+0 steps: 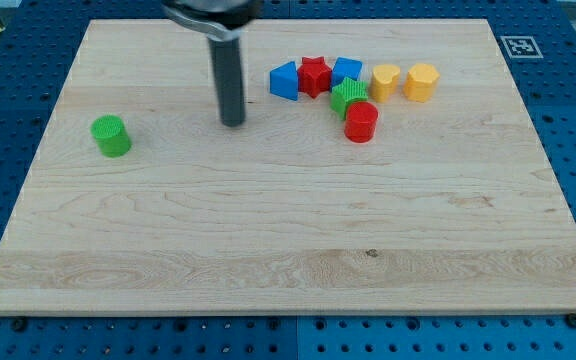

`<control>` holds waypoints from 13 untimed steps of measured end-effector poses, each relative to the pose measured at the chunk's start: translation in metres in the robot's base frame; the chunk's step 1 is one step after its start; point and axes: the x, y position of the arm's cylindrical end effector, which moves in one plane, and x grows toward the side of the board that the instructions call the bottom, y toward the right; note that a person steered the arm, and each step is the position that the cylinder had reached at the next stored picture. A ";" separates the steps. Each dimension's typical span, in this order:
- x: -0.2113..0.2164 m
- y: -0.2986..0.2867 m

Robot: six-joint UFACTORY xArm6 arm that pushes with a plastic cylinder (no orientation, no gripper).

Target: Move the green circle closer to the red circle

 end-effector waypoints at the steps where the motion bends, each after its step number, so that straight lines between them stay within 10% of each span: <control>1: -0.012 -0.076; 3: 0.013 -0.186; 5: 0.088 -0.032; 8: 0.068 -0.163; 11: 0.095 0.028; 13: 0.083 -0.069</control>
